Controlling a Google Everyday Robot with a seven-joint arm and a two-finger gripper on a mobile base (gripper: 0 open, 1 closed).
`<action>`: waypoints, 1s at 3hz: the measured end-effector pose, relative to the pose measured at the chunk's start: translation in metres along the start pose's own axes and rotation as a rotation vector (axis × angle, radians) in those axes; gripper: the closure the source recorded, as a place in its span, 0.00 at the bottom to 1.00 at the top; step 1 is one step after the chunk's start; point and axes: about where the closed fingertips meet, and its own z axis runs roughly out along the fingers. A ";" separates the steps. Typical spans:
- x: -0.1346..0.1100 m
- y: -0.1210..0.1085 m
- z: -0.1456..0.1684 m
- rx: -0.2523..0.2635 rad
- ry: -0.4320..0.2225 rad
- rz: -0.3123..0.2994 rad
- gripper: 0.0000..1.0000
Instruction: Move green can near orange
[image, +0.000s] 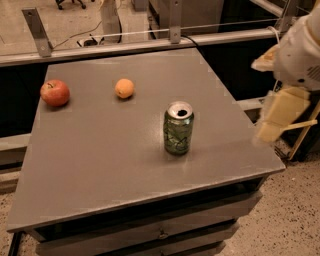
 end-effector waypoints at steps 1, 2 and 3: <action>-0.082 0.004 0.051 -0.061 -0.183 -0.096 0.00; -0.138 0.015 0.111 -0.155 -0.243 -0.144 0.00; -0.136 0.015 0.110 -0.154 -0.237 -0.141 0.00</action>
Offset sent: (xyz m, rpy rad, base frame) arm 0.0475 0.1844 -0.0640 0.2810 0.0525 0.2965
